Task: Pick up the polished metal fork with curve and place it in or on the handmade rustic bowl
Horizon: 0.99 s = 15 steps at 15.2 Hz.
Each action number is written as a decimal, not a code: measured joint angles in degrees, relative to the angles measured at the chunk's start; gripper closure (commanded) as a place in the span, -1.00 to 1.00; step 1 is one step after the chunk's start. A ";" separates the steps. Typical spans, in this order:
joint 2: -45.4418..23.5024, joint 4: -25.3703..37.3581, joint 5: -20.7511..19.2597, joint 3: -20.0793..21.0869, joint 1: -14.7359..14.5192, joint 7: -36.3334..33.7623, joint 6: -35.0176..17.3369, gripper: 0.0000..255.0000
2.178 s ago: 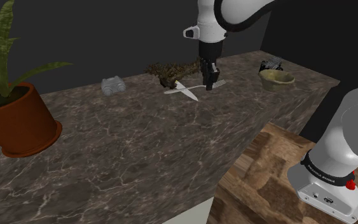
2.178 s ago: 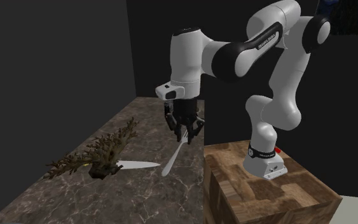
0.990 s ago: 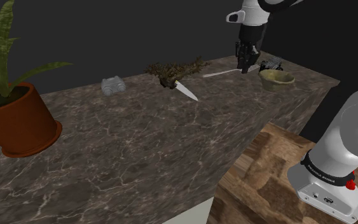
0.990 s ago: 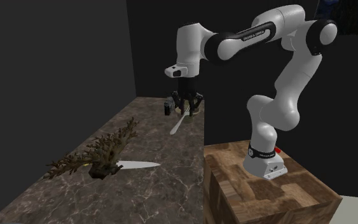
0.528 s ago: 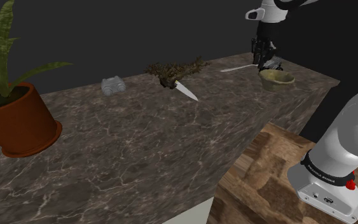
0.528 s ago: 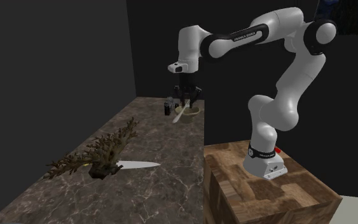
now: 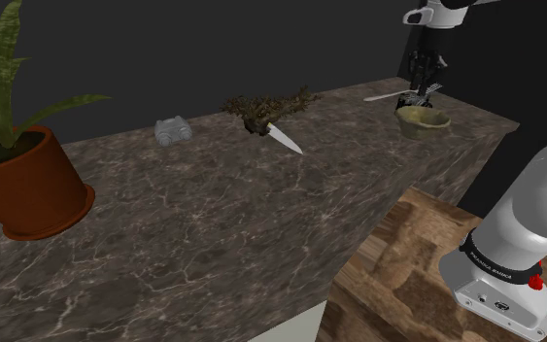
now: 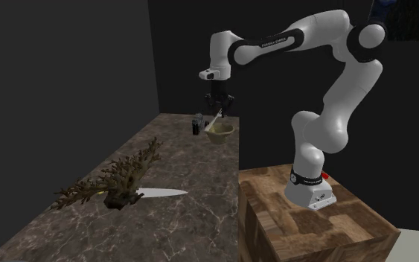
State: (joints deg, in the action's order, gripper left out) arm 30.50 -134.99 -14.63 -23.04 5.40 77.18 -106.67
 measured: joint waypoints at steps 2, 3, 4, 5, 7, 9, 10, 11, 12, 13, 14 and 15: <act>-0.80 1.51 -0.81 -2.42 0.91 3.10 0.20 1.00; -1.46 2.04 -1.13 -3.66 1.26 4.54 -0.17 1.00; -2.30 2.58 -1.51 -5.30 1.70 6.40 -0.77 1.00; -2.55 2.59 -1.79 -6.12 2.00 7.34 -1.18 1.00; -3.33 2.22 -1.95 -7.01 2.11 8.09 -2.44 1.00; -3.85 1.30 -2.10 -7.58 2.17 8.37 -3.93 1.00; -3.91 0.60 -2.24 -7.75 2.24 8.35 -4.70 1.00; -4.08 -0.04 -2.31 -7.93 2.26 8.33 -5.50 1.00; -4.22 -0.72 -2.39 -8.06 2.28 8.24 -6.31 1.00; -4.41 -1.27 -2.47 -8.25 2.30 8.25 -7.04 1.00; -4.96 -1.68 -2.45 -8.57 2.24 8.35 -8.00 1.00; -5.16 -2.29 -2.47 -8.62 2.19 8.16 -8.78 1.00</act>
State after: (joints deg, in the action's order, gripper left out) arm 25.34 -137.28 -17.09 -31.65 7.59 85.34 -115.45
